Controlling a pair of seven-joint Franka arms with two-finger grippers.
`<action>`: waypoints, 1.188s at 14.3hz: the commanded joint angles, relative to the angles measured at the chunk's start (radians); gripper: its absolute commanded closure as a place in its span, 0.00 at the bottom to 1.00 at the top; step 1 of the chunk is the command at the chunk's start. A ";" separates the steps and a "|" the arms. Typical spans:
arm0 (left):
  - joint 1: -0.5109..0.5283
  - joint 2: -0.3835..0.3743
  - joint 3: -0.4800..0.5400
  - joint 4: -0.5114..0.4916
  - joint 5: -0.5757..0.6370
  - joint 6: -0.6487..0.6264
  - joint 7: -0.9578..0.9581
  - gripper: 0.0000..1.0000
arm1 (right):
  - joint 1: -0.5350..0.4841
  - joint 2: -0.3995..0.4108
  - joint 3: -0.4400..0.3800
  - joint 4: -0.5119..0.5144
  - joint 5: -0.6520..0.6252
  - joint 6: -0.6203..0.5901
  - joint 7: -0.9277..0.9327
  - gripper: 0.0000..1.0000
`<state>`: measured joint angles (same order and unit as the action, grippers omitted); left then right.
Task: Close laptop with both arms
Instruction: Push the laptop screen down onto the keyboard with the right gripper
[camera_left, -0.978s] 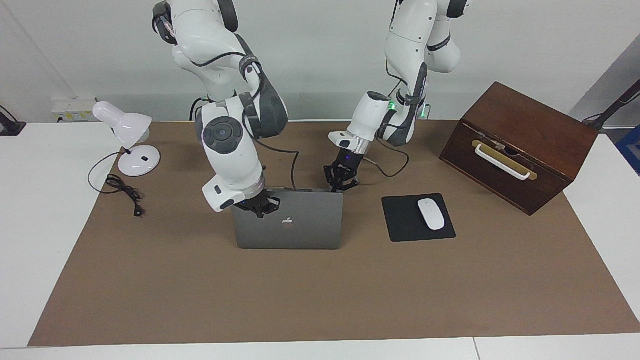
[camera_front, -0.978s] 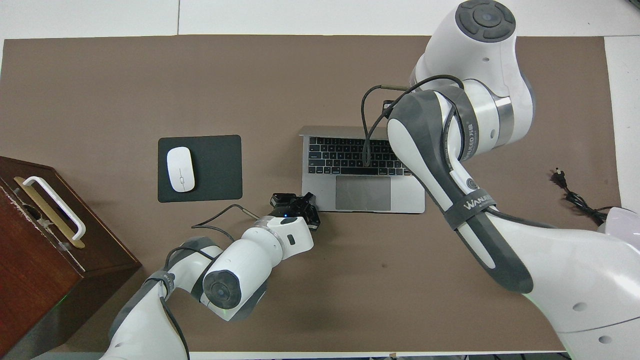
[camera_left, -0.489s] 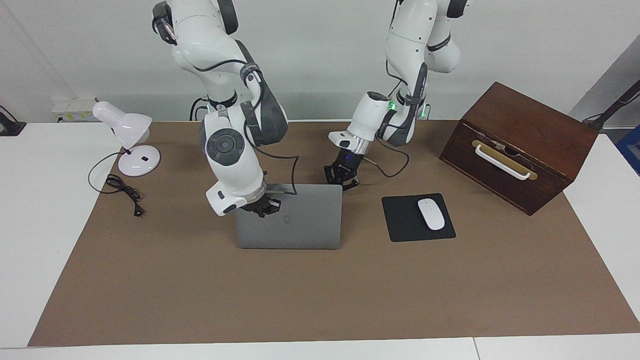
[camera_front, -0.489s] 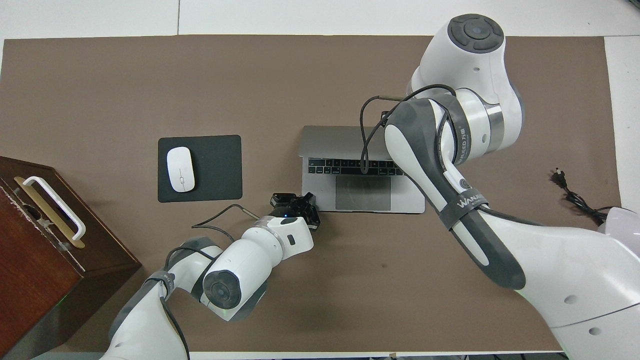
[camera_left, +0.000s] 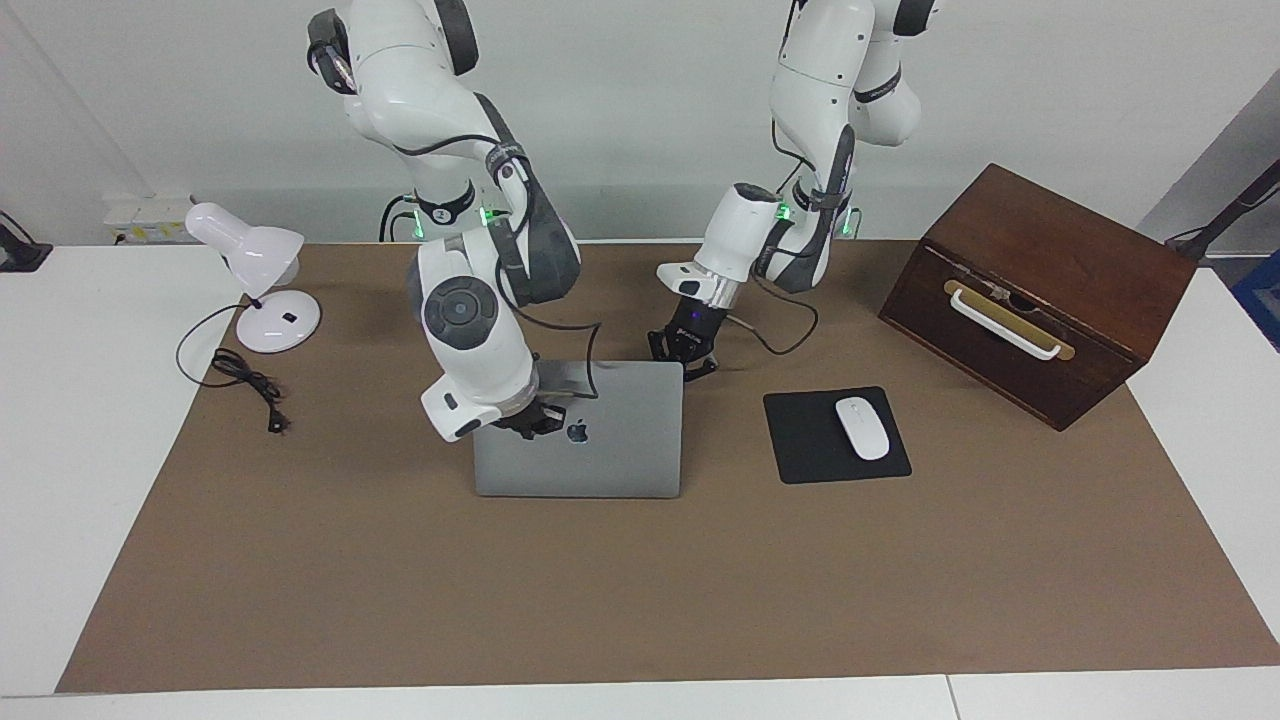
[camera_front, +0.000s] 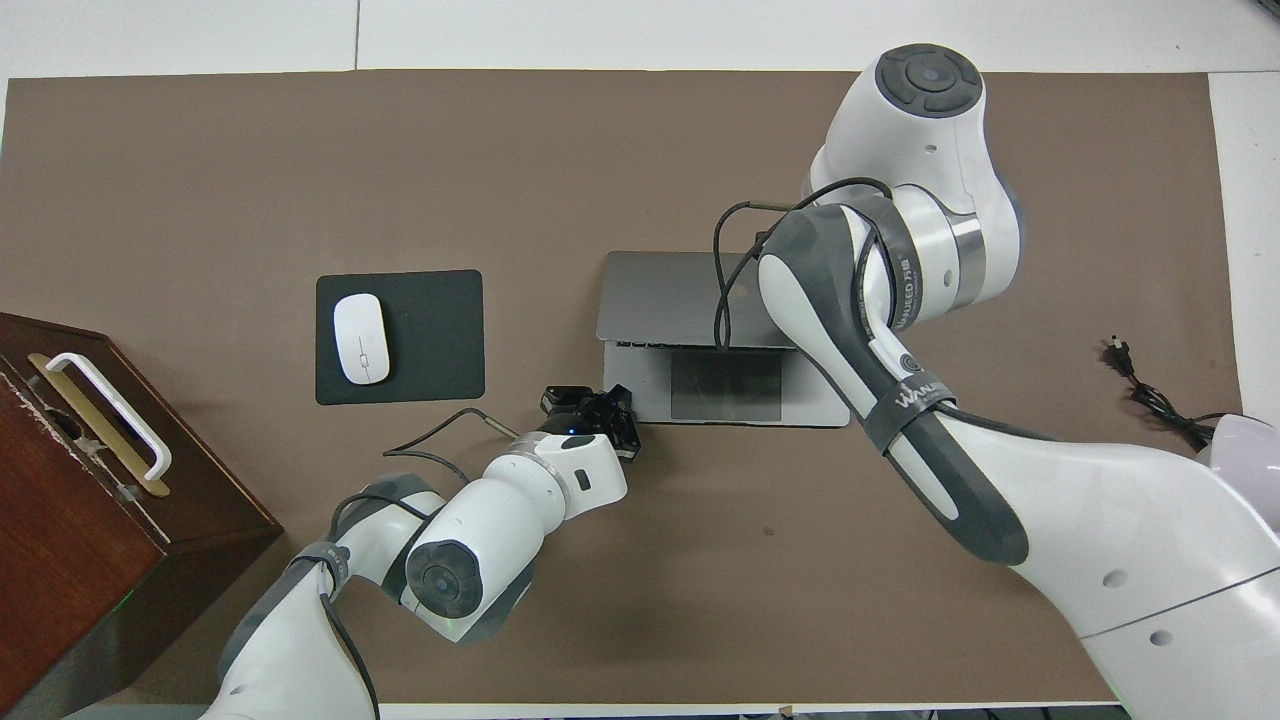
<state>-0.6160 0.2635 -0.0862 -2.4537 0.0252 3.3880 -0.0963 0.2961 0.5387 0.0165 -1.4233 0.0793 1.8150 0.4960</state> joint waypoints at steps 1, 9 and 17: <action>-0.007 0.065 0.040 0.001 0.015 0.007 0.023 1.00 | -0.003 0.006 0.011 -0.032 0.031 0.020 -0.011 1.00; -0.007 0.065 0.045 0.001 0.016 0.007 0.027 1.00 | -0.012 -0.017 0.026 -0.080 0.083 -0.111 -0.010 1.00; -0.007 0.066 0.045 0.001 0.016 0.005 0.027 1.00 | -0.008 -0.031 0.026 -0.160 0.083 -0.025 -0.011 1.00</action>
<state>-0.6225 0.2635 -0.0794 -2.4537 0.0262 3.3884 -0.0944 0.2996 0.5439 0.0312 -1.5133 0.1398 1.7364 0.4960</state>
